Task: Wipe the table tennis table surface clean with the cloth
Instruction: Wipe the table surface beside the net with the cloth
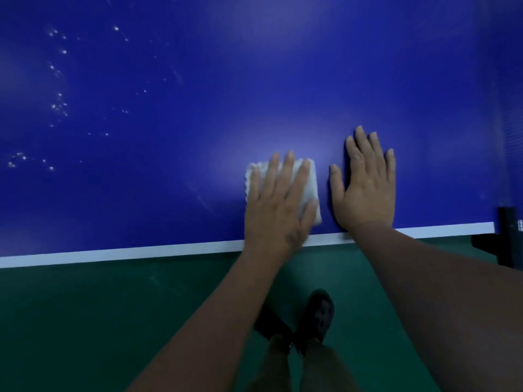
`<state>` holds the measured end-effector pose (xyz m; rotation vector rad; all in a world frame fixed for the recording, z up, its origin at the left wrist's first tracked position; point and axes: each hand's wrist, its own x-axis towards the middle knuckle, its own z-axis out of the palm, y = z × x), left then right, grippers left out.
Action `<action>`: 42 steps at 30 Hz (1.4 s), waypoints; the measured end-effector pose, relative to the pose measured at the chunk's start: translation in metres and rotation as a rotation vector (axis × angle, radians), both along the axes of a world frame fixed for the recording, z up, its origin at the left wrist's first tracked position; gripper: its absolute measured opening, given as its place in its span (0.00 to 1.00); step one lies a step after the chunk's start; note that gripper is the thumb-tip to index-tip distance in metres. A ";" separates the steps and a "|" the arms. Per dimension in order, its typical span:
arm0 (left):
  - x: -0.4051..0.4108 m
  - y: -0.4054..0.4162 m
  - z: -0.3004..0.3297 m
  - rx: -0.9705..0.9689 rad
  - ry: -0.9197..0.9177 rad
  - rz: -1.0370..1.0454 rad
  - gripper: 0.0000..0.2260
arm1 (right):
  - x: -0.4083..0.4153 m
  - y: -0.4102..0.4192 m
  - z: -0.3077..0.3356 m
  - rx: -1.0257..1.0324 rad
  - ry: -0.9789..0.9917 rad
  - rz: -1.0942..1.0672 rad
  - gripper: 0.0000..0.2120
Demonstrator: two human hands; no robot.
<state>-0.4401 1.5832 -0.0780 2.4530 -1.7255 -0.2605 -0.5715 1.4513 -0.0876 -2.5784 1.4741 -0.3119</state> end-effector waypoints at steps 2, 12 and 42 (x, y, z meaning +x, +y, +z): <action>0.047 -0.022 -0.006 -0.023 -0.049 0.097 0.30 | 0.000 0.000 -0.001 -0.015 -0.015 0.007 0.28; 0.042 0.090 0.006 0.069 0.007 0.499 0.31 | 0.001 -0.001 -0.001 -0.022 -0.018 0.001 0.28; 0.000 0.008 0.005 0.048 -0.040 0.179 0.32 | 0.001 0.000 -0.001 -0.026 -0.003 0.004 0.28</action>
